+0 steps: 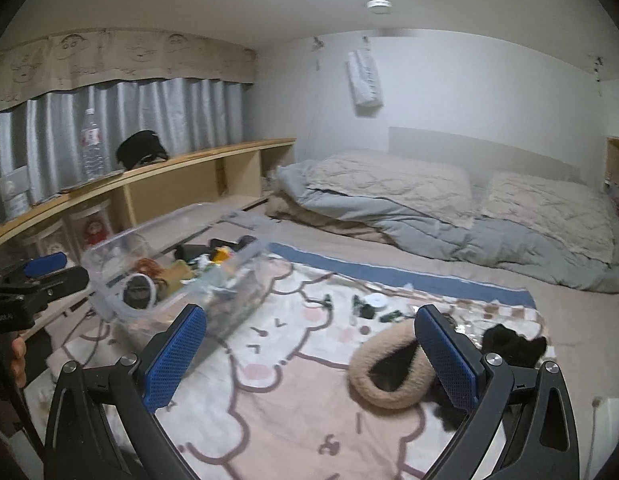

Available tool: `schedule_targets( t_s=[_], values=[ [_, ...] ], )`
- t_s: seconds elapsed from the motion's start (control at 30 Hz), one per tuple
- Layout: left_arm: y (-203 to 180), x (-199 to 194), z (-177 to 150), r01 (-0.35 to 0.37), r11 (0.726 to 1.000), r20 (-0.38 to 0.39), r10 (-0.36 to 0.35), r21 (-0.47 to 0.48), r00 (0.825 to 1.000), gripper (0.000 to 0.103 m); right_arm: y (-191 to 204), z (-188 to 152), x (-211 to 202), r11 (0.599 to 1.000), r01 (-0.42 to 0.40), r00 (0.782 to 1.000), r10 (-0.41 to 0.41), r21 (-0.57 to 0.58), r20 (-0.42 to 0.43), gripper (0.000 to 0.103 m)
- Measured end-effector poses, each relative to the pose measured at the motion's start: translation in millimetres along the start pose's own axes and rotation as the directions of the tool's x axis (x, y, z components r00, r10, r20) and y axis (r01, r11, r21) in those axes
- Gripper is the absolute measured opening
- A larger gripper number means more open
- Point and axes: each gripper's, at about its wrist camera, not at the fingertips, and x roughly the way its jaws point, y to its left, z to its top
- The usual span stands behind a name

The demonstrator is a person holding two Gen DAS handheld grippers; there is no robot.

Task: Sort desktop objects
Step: 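Move both tools toward the beige fuzzy earmuff and black gloves on the bed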

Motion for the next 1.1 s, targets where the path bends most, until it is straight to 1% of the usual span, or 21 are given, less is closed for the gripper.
schedule_targets(
  t_s=[0.17, 0.33, 0.53, 0.63, 0.77, 0.83, 0.97, 1.03, 1.1],
  values=[
    [-17, 15, -3, 0.026, 1.0, 0.038, -0.026, 0.005, 0.999, 0.103, -22, -15, 1, 0.998, 0.068, 0.997, -0.068, 0.004, 0.028, 0.103],
    [-29, 29, -5, 0.07, 0.998, 0.056, -0.07, -0.001, 0.996, 0.103, -41, -29, 1, 0.994, 0.11, 0.991, -0.112, 0.025, 0.071, 0.103],
    [-49, 47, -10, 0.099, 0.995, 0.076, -0.101, 0.028, 0.992, 0.103, -58, -40, 3, 0.988, 0.144, 0.983, -0.149, 0.053, 0.102, 0.103],
    [-58, 57, -13, 0.129, 0.991, 0.083, -0.132, 0.042, 0.988, 0.103, -64, -46, 10, 0.988, 0.139, 0.986, -0.144, 0.061, 0.088, 0.103],
    [-74, 70, -18, 0.163, 0.985, 0.102, -0.169, 0.065, 0.98, 0.103, -71, -55, 19, 0.983, 0.175, 0.982, -0.178, 0.06, 0.057, 0.103],
    [-79, 78, -21, 0.18, 0.982, 0.1, -0.185, 0.064, 0.978, 0.103, -75, -60, 21, 0.981, 0.183, 0.981, -0.186, 0.068, 0.05, 0.103],
    [-86, 96, -26, 0.206, 0.977, 0.086, -0.21, 0.052, 0.974, 0.103, -88, -69, 19, 0.967, 0.229, 0.968, -0.238, 0.109, 0.079, 0.103],
    [-90, 105, -29, 0.209, 0.977, 0.08, -0.213, 0.05, 0.974, 0.103, -94, -74, 21, 0.959, 0.264, 0.96, -0.271, 0.1, 0.067, 0.103],
    [-92, 113, -35, 0.211, 0.976, 0.073, -0.214, 0.051, 0.974, 0.103, -101, -79, 26, 0.956, 0.274, 0.959, -0.279, 0.104, 0.042, 0.103]
  ],
)
